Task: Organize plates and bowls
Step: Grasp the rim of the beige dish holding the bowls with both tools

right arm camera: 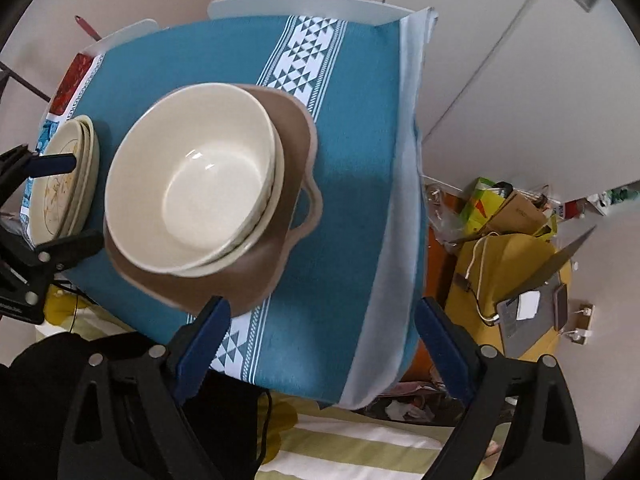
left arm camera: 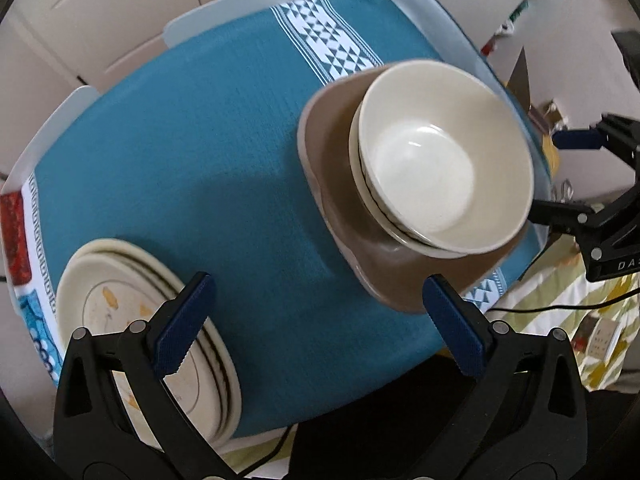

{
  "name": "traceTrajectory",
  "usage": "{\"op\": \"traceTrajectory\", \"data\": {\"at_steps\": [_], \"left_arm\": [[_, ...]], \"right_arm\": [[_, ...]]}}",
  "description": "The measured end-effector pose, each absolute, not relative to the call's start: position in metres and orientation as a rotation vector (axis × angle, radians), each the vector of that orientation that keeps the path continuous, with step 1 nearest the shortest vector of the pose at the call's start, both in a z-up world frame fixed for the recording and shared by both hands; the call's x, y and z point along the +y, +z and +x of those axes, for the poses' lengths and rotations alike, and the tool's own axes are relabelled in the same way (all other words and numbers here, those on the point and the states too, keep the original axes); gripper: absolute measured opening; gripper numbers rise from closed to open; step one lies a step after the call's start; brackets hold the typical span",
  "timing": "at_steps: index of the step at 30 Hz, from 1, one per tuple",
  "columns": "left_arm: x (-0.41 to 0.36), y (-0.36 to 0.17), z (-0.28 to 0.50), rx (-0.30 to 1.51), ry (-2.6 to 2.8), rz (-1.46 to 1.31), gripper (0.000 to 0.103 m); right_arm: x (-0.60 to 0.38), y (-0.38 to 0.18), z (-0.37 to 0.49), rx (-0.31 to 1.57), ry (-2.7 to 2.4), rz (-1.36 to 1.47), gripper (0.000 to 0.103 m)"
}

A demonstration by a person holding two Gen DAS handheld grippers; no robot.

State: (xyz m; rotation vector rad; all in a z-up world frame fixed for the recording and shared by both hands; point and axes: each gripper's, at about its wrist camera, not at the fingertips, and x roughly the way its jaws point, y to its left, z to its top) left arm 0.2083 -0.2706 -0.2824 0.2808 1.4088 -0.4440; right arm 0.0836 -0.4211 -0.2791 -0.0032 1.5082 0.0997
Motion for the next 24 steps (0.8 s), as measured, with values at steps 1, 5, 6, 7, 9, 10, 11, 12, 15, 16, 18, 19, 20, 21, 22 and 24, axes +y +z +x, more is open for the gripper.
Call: {"op": "traceTrajectory", "data": {"at_steps": [1, 5, 6, 7, 9, 10, 11, 12, 15, 16, 18, 19, 20, 21, 22, 24], "left_arm": [[-0.272, -0.286, 0.21, 1.417, -0.449, 0.285, 0.101], [-0.279, -0.298, 0.216, 1.454, -0.462, 0.284, 0.086], [-0.28, -0.301, 0.217, 1.464, -0.467, 0.281, 0.081], [-0.281, -0.304, 0.217, 1.472, -0.471, 0.278, 0.078], [-0.283, -0.309, 0.217, 1.481, -0.478, 0.272, 0.07], [-0.284, -0.311, 0.216, 1.483, -0.48, 0.267, 0.066], [-0.284, -0.314, 0.216, 1.484, -0.481, 0.262, 0.058], [-0.285, -0.316, 0.216, 1.483, -0.484, 0.256, 0.049], [-0.285, -0.318, 0.215, 1.45, -0.491, 0.212, 0.034], [-0.285, -0.319, 0.215, 1.442, -0.493, 0.2, 0.031], [-0.284, -0.322, 0.213, 1.432, -0.498, 0.174, 0.024], [-0.283, -0.325, 0.212, 1.425, -0.499, 0.164, 0.022], [-0.283, -0.326, 0.212, 1.414, -0.495, 0.16, 0.019], [-0.284, -0.327, 0.211, 1.402, -0.49, 0.159, 0.016], [-0.284, -0.327, 0.21, 1.392, -0.488, 0.159, 0.014], [-0.286, -0.328, 0.208, 1.371, -0.48, 0.167, 0.01]], "right_arm": [[-0.422, -0.283, 0.086, 1.518, 0.105, -0.007, 0.085], [-0.417, -0.294, 0.093, 1.539, 0.135, -0.035, 0.073], [-0.414, -0.295, 0.093, 1.537, 0.149, -0.049, 0.069], [-0.412, -0.296, 0.094, 1.536, 0.164, -0.063, 0.064], [-0.408, -0.299, 0.094, 1.53, 0.196, -0.083, 0.056], [-0.406, -0.302, 0.095, 1.527, 0.209, -0.09, 0.051], [-0.405, -0.305, 0.096, 1.525, 0.224, -0.089, 0.048], [-0.404, -0.308, 0.097, 1.522, 0.239, -0.078, 0.042], [-0.404, -0.316, 0.098, 1.514, 0.257, -0.057, 0.034], [-0.405, -0.318, 0.098, 1.503, 0.261, -0.048, 0.034], [-0.407, -0.322, 0.097, 1.485, 0.268, -0.021, 0.029], [-0.407, -0.325, 0.097, 1.476, 0.272, -0.009, 0.025], [-0.407, -0.327, 0.097, 1.462, 0.278, 0.001, 0.023], [-0.406, -0.329, 0.097, 1.453, 0.283, 0.006, 0.02], [-0.403, -0.329, 0.097, 1.444, 0.289, 0.011, 0.016], [-0.401, -0.329, 0.094, 1.409, 0.301, -0.005, 0.014]]}}
